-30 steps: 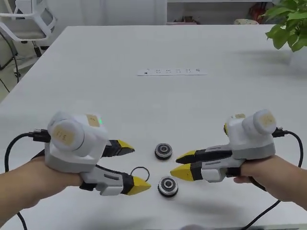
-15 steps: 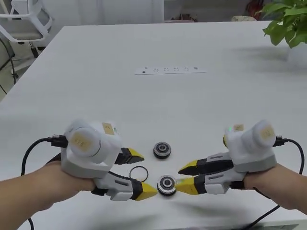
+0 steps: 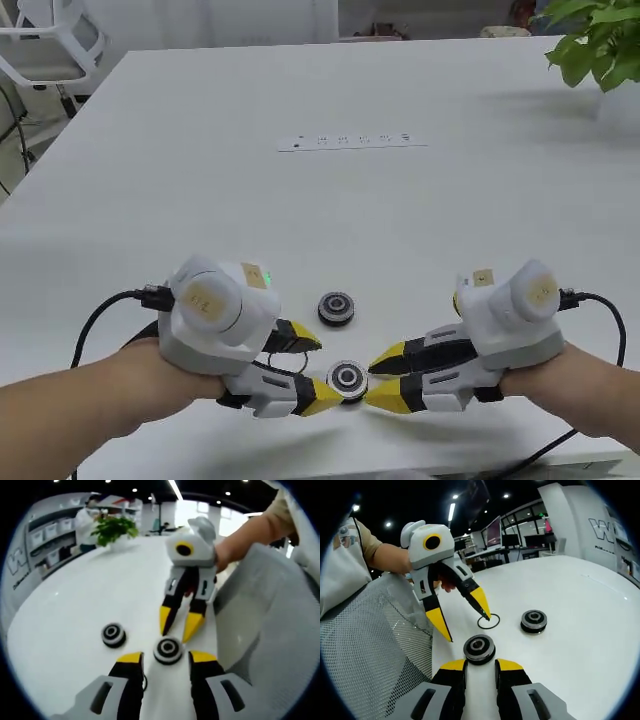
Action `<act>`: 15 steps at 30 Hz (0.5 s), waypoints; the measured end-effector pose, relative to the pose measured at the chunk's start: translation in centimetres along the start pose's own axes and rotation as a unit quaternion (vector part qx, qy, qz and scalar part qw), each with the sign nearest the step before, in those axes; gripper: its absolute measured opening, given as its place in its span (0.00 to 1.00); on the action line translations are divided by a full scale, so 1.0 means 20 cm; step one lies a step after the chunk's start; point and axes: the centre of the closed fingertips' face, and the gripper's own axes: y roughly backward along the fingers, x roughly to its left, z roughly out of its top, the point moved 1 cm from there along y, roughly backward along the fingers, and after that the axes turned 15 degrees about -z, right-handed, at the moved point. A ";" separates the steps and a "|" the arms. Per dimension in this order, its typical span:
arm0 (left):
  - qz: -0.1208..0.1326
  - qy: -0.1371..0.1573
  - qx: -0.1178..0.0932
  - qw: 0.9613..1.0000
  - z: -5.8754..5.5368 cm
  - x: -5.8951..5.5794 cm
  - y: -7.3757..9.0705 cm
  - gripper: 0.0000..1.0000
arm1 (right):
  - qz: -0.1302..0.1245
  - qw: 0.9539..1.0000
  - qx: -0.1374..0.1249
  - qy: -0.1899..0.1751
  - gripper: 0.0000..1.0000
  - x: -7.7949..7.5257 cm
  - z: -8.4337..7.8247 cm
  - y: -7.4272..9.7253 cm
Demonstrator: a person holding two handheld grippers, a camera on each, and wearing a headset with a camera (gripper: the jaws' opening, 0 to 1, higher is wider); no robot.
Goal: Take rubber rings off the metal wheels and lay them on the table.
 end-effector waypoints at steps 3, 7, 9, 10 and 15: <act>-0.003 0.001 -0.001 1.000 0.00 0.00 -0.02 0.34 | 0.000 1.000 -0.002 0.002 0.19 0.00 0.00 0.00; -0.005 0.002 -0.005 1.000 0.01 0.00 -0.05 0.29 | 0.000 1.000 0.002 0.009 0.18 0.00 -0.01 -0.01; -0.006 -0.002 -0.003 1.000 0.01 -0.01 -0.06 0.26 | 0.000 1.000 0.002 0.013 0.17 0.01 -0.01 -0.01; -0.006 -0.003 -0.002 1.000 0.01 -0.01 -0.07 0.25 | 0.001 1.000 0.001 0.013 0.16 0.01 -0.01 -0.01; -0.005 -0.002 -0.001 1.000 0.00 0.00 -0.08 0.22 | 0.000 1.000 0.001 0.016 0.15 0.00 -0.01 -0.02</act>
